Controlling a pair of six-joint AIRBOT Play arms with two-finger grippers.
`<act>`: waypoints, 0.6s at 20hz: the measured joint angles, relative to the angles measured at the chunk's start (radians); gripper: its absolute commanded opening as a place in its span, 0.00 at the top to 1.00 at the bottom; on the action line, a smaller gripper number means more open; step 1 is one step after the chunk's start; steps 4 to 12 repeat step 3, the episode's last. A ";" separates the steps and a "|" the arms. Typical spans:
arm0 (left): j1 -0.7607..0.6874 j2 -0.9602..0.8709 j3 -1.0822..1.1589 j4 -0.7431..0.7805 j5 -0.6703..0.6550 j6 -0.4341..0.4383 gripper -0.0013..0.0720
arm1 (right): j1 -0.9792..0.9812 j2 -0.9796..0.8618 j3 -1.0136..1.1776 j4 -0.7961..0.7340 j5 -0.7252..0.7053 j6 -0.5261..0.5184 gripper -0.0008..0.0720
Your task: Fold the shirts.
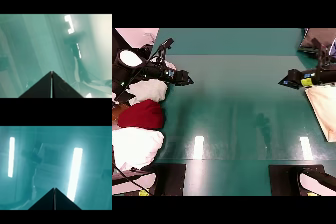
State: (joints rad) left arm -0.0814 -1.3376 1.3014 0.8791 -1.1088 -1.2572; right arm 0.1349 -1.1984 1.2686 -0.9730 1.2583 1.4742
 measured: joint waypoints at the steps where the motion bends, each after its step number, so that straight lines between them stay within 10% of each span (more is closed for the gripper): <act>1: 0.000 0.000 0.000 0.000 0.000 0.000 0.96 | 0.017 -0.008 0.005 0.001 0.000 -0.001 0.97; 12: 0.000 0.000 0.000 0.000 0.002 0.000 0.96 | 0.036 -0.017 0.011 0.002 0.000 -0.002 0.97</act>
